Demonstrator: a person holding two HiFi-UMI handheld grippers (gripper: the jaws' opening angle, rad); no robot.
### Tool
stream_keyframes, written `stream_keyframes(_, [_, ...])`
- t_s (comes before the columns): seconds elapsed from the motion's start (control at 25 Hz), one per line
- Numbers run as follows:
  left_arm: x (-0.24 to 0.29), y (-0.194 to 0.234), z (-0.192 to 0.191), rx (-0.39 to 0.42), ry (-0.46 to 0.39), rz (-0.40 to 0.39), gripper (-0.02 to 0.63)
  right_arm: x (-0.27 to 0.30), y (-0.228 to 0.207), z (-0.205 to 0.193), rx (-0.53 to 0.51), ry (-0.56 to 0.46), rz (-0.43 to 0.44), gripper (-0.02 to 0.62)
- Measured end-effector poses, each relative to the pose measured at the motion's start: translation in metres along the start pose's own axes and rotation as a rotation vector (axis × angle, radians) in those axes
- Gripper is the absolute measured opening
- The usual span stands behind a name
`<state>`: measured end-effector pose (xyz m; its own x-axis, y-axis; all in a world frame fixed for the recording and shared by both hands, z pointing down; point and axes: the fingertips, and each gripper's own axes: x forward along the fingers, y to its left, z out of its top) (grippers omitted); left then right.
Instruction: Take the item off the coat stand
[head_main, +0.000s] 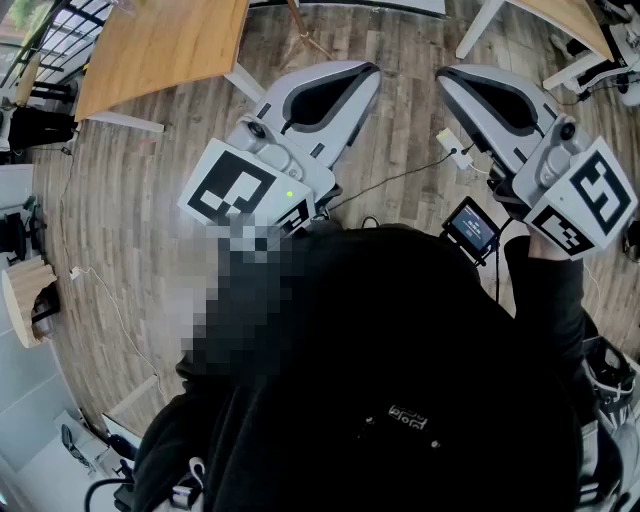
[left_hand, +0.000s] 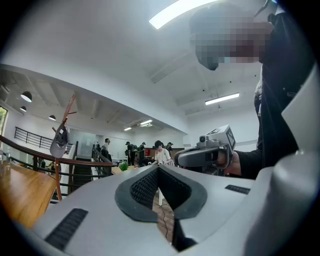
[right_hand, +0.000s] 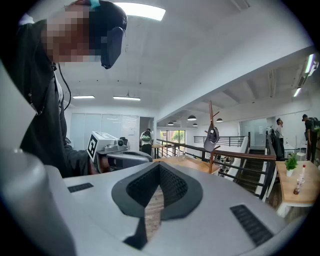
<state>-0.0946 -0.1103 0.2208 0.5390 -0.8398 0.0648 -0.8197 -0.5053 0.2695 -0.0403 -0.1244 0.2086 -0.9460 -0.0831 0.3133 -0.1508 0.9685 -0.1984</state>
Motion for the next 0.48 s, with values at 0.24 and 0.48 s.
stream_keyframes(0.24, [0.000,0.001,0.004,-0.006,-0.004,0.000,0.000,0.001,0.000,0.002,-0.015,0.015,-0.003,0.012])
stream_keyframes(0.48, [-0.007,0.000,0.007,-0.013,0.001,0.003,0.000,0.002,0.007,-0.003,-0.016,0.046,0.013,0.012])
